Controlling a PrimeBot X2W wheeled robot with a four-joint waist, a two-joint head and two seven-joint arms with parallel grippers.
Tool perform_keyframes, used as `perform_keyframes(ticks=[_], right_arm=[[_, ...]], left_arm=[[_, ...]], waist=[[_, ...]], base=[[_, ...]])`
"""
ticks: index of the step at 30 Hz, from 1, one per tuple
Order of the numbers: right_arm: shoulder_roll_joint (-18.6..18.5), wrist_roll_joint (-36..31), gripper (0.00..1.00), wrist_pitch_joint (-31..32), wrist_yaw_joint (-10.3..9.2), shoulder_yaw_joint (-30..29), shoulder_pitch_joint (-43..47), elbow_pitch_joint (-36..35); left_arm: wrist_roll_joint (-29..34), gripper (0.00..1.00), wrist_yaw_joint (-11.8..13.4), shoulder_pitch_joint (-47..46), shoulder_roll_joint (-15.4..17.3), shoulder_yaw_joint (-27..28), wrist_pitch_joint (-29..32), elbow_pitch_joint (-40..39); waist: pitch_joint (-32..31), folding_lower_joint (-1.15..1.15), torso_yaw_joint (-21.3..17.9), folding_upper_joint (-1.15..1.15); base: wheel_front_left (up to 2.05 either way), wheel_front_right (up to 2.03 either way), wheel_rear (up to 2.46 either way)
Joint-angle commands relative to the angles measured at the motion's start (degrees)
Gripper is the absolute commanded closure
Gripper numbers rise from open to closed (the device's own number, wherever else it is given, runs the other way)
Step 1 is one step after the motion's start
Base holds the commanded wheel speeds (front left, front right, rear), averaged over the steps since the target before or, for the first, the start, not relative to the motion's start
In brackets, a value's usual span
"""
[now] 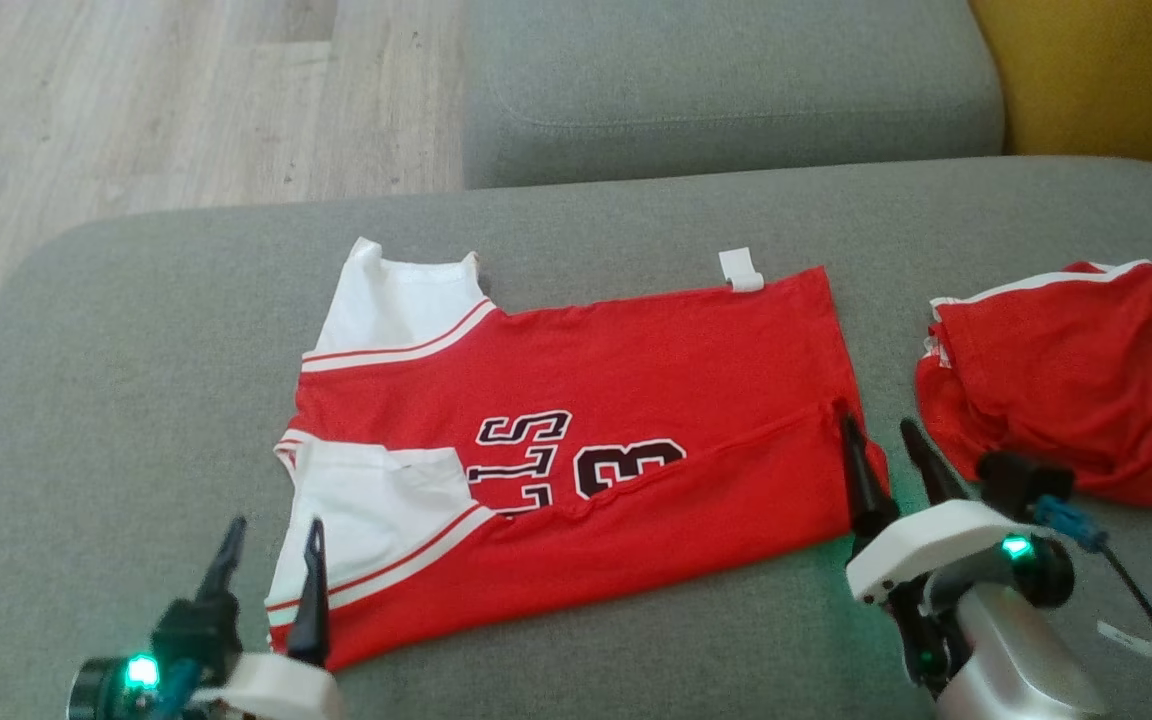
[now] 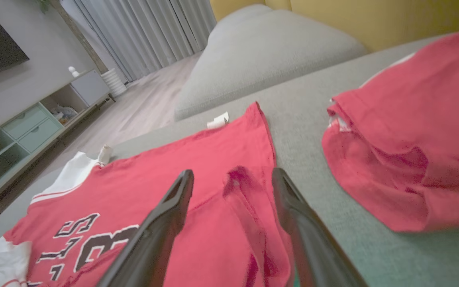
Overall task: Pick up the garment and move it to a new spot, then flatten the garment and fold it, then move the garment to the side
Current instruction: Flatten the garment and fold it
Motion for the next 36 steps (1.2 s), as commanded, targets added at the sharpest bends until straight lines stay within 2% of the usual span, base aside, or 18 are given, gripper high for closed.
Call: perform_keyframes(ticks=[1,5,8,10,13,14,15,20,23,28,32,36], right_arm=[[0.45,-1.8,0.0,-0.96,-0.04,0.26,0.52,-6.33],[0.49,-4.98,0.0,-1.0,-0.04,-1.99,5.75,-21.57],[0.49,-6.23,0.0,-1.01,-0.04,-2.78,8.4,-29.57],[0.5,-6.39,0.0,-1.02,-0.04,-2.88,8.99,-32.98],[0.5,-6.94,0.0,-1.02,-0.04,-2.2,8.26,-35.61],[0.5,-6.94,0.0,-1.02,-0.04,-2.2,8.26,-35.61],[0.5,-7.15,0.0,-1.02,-0.04,-1.95,7.67,-36.15],[0.5,-7.5,0.0,-1.02,-0.04,-0.91,3.39,-38.15],[0.51,-6.86,0.0,-1.02,-0.04,0.17,0.77,-39.01],[0.51,-5.02,0.0,-1.02,-0.04,2.03,-1.76,-40.71],[0.51,-3.57,0.0,-1.03,-0.04,3.19,-2.25,-42.79],[0.51,-2.82,0.0,-1.03,-0.04,3.94,-2.37,-44.31]], left_arm=[[-0.9,0.0,0.53,-4.35,0.05,3.39,-2.46,-2.93],[-0.8,0.0,-0.07,-5.84,-1.33,6.07,-4.96,-7.73],[1.47,0.0,-0.95,-7.63,-2.1,8.49,-5.11,-13.06],[3.16,0.0,-2.33,-9.38,-1.96,9.33,-5.12,-14.98],[5.47,0.0,-5.28,-14.63,0.23,9.04,-5.13,-14.09],[5.47,0.0,-5.28,-14.63,0.23,9.04,-5.13,-14.09],[6.16,0.0,-6.32,-17.14,1.3,8.72,-4.97,-13.16],[8.41,0.0,-13.78,-32.57,7.85,5.22,7.57,-4.34],[8.25,0.0,-16.4,-40.45,11.36,1.85,16.62,2.93],[3.96,0.0,-17.11,-48.69,16.39,-5.13,26.3,12.57],[-0.53,0.0,-17.13,-52.82,19.45,-8.78,29.55,17.64],[-2.26,0.0,-17.14,-56.2,21.2,-9.88,30.75,22.19]], waist=[[0.6,0.0,-0.2,0.0],[2.52,0.0,-0.56,0.0],[4.57,0.0,-1.12,0.0],[6.04,0.0,-1.63,0.0],[8.63,0.0,-2.86,0.0],[8.63,0.0,-2.86,0.0],[9.54,0.0,-3.34,0.0],[15.11,0.0,-6.39,0.0],[18.06,0.0,-8.75,0.0],[21.62,0.0,-12.29,0.0],[23.79,0.0,-14.03,0.0],[25.46,0.0,-15.12,0.0]], base=[[0.0,0.0,0.0],[0.0,0.0,0.0],[0.0,0.0,0.0],[0.0,0.0,0.0],[0.0,0.0,0.0],[0.0,0.0,0.0],[0.0,0.0,0.0],[0.0,0.0,0.0],[0.0,0.0,0.0],[0.0,0.0,0.0],[0.0,0.0,0.0],[0.0,0.0,0.0]])
